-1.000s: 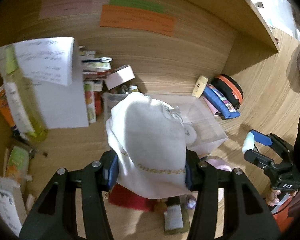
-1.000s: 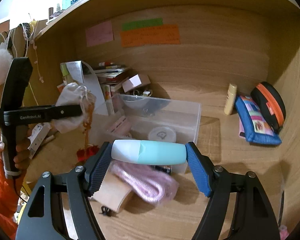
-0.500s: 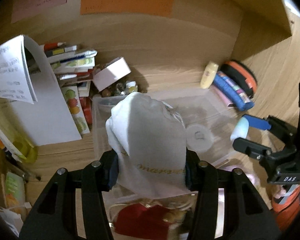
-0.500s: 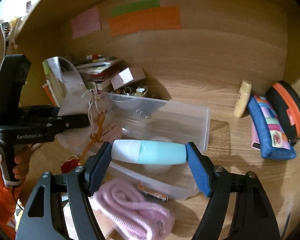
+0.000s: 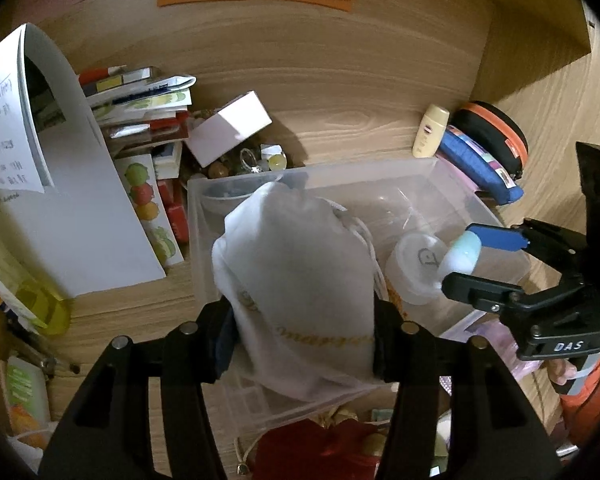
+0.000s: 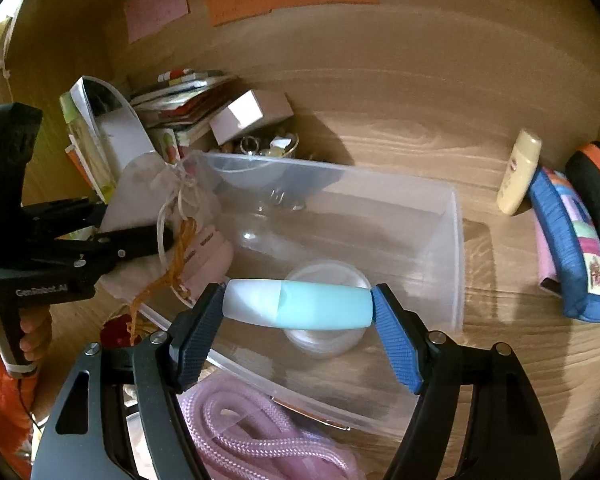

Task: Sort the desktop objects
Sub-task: 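Carry the cloth bag and the mint tube over the clear box, then open left gripper releasing cloth bag while right gripper drops mint tube into box, then move left gripper to green glass bottle while right gripper approaches beige jar, then close left gripper on green bottle while right gripper closes on beige jar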

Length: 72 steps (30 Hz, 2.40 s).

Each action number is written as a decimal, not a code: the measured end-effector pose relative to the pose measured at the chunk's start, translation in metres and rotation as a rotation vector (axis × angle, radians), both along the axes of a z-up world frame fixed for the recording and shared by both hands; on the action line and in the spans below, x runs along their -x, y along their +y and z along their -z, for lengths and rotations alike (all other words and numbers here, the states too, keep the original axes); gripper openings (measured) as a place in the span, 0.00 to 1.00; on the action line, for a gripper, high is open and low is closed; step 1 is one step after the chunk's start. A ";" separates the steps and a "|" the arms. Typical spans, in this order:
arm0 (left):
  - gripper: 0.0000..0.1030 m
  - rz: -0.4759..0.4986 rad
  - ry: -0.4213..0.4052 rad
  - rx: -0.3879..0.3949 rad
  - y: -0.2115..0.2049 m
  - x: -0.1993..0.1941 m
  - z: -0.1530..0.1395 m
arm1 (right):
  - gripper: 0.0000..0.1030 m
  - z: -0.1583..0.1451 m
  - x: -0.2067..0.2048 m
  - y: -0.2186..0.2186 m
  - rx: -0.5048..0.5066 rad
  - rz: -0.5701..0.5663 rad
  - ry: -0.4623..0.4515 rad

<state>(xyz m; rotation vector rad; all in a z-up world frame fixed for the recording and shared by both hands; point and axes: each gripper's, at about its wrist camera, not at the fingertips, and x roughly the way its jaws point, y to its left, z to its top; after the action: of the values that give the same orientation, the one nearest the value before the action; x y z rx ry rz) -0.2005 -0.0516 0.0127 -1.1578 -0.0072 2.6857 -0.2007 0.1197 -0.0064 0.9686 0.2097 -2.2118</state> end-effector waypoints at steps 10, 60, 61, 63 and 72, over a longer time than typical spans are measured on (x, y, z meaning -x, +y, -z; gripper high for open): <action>0.65 0.038 -0.010 -0.004 0.000 -0.007 -0.001 | 0.70 0.004 0.003 -0.001 -0.008 0.002 -0.016; 0.94 -0.034 0.032 0.054 -0.003 -0.170 0.019 | 0.87 0.014 -0.146 0.032 0.076 0.067 -0.030; 0.94 -0.036 0.024 0.044 -0.006 -0.172 0.021 | 0.87 0.016 -0.145 0.026 0.084 0.065 -0.041; 0.94 -0.043 0.014 0.025 -0.013 -0.176 0.025 | 0.87 0.020 -0.144 0.017 0.089 0.066 -0.053; 0.94 0.048 -0.036 -0.058 0.005 -0.181 0.040 | 0.72 0.035 -0.132 0.020 0.119 0.122 -0.127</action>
<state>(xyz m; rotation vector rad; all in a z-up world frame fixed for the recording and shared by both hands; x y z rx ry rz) -0.0193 -0.0466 -0.0274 -1.1737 -0.0615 2.6046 -0.0690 0.1393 -0.0413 1.0757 -0.0397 -2.2350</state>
